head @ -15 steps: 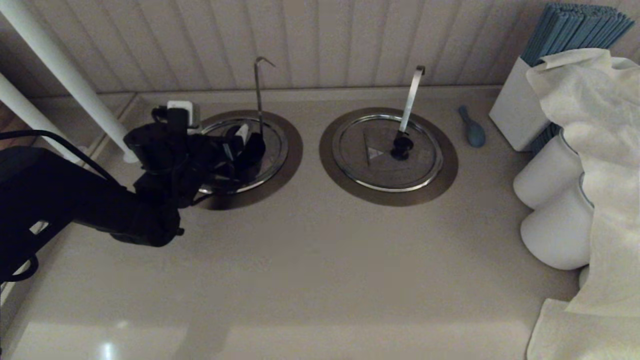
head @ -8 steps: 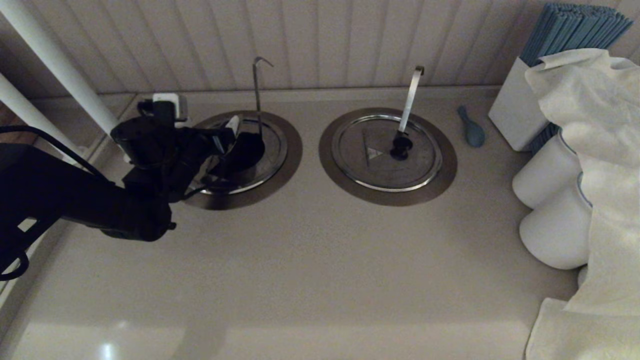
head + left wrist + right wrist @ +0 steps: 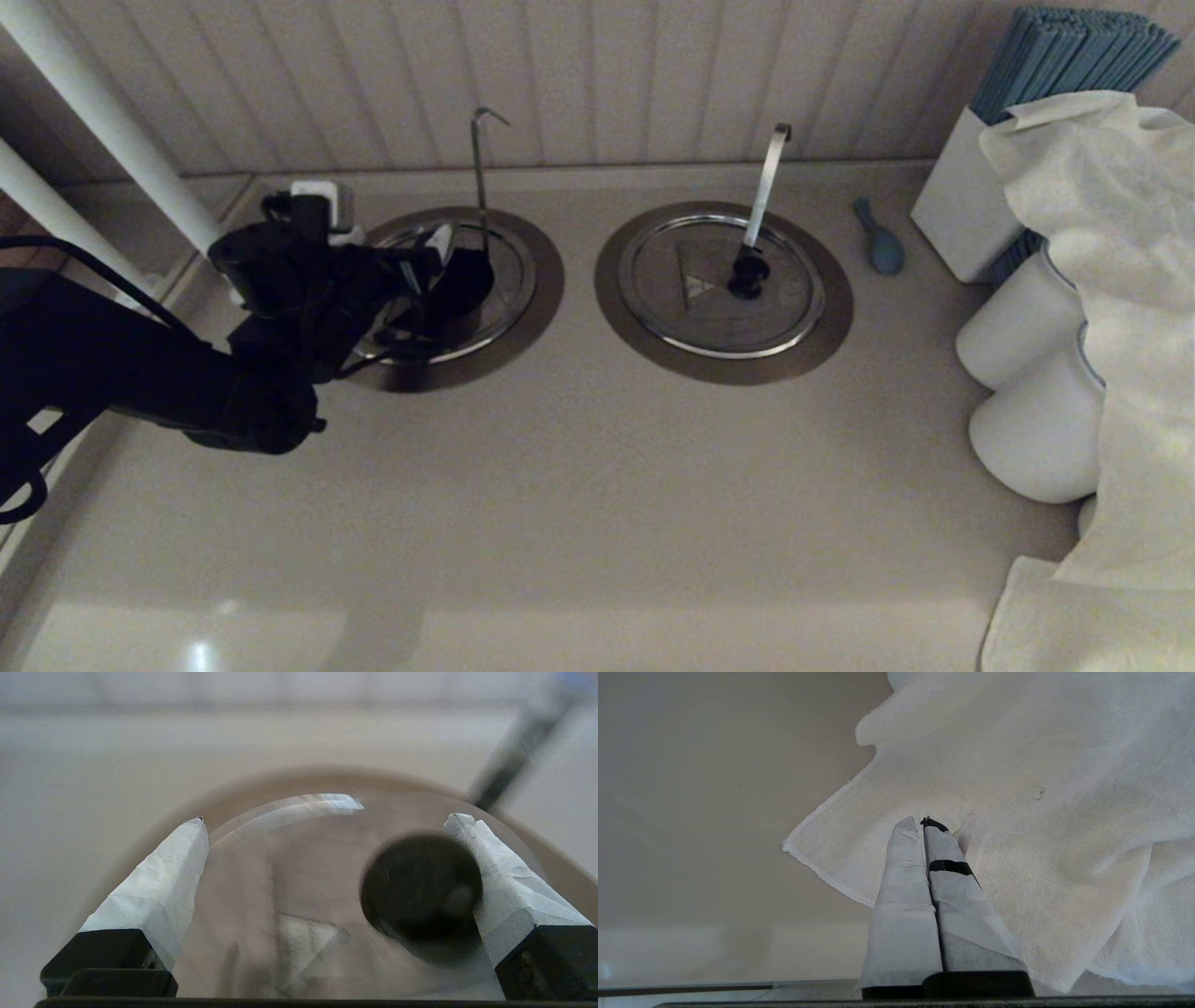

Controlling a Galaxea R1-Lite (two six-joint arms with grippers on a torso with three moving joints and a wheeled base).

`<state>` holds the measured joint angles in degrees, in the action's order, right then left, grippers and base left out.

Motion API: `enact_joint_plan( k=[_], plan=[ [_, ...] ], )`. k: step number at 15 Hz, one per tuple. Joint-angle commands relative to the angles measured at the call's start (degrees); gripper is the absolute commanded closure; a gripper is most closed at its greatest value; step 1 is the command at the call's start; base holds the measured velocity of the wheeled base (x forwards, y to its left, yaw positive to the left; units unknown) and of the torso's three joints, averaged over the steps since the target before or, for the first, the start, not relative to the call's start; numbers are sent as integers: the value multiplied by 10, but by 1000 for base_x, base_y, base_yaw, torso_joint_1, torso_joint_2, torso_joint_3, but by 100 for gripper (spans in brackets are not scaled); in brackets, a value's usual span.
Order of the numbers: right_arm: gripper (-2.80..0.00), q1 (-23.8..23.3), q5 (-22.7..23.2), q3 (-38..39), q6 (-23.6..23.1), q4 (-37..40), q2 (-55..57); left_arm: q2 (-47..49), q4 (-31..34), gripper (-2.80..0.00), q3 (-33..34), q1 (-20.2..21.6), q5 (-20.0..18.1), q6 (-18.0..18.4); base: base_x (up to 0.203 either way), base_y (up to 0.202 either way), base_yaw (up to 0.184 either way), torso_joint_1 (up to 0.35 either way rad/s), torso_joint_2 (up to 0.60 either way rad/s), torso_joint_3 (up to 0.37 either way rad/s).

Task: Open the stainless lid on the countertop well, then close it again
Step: Open the lid

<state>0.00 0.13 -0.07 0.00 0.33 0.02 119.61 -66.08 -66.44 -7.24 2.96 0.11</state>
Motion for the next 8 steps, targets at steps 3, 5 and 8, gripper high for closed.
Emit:
enact_joint_plan(
  k=[3, 5, 8],
  plan=[
    [0, 0, 0, 0, 1, 0, 0, -3, -2, -280, 0, 3, -1, 0, 0, 0, 0, 0, 0, 0],
    [0, 0, 0, 0, 0, 0, 0, -6, -2, -280, -2, 9, -2, 0, 0, 0, 0, 0, 0, 0],
    [0, 0, 0, 0, 0, 0, 0, -8, -2, -280, -6, 17, -2, 0, 0, 0, 0, 0, 0, 0]
  ],
)
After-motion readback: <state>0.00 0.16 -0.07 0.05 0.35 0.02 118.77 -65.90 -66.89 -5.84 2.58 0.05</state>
